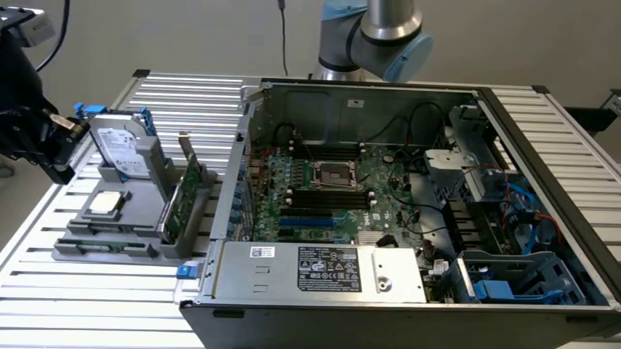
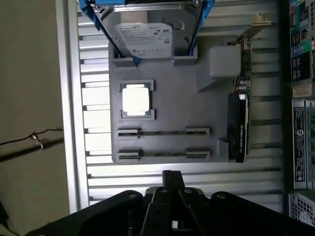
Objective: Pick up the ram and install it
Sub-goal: 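Reach for the ram, then pick up the ram and move it above insertion slot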
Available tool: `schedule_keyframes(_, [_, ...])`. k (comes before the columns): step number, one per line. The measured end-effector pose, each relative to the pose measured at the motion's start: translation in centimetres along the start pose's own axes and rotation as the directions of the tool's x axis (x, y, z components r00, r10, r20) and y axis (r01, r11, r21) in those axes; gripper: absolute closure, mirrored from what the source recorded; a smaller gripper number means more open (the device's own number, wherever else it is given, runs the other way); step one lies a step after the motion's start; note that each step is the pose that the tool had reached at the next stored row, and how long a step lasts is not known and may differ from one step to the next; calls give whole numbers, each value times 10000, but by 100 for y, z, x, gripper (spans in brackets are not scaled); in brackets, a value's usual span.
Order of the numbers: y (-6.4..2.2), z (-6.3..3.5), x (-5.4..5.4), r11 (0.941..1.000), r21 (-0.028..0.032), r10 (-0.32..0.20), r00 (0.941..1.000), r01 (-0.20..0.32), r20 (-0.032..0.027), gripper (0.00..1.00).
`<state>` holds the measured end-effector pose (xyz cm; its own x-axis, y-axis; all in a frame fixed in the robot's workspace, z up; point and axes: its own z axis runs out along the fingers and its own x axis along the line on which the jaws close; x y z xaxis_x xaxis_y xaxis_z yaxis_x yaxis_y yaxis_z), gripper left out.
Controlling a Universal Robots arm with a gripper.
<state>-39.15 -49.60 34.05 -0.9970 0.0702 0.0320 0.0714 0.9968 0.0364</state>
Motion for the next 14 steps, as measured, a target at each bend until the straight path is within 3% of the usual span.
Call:
schedule_keyframes(5, [-1, 63, 0, 10000, -2, 3, 10000, -3, -15, 89])
schedule_keyframes(9, [-1, 75, -5, 10000, 4, 6, 9999, -6, -105, 89])
schedule_keyframes(14, [-1, 75, -6, 10000, 4, 6, 9999, -5, -106, 89])
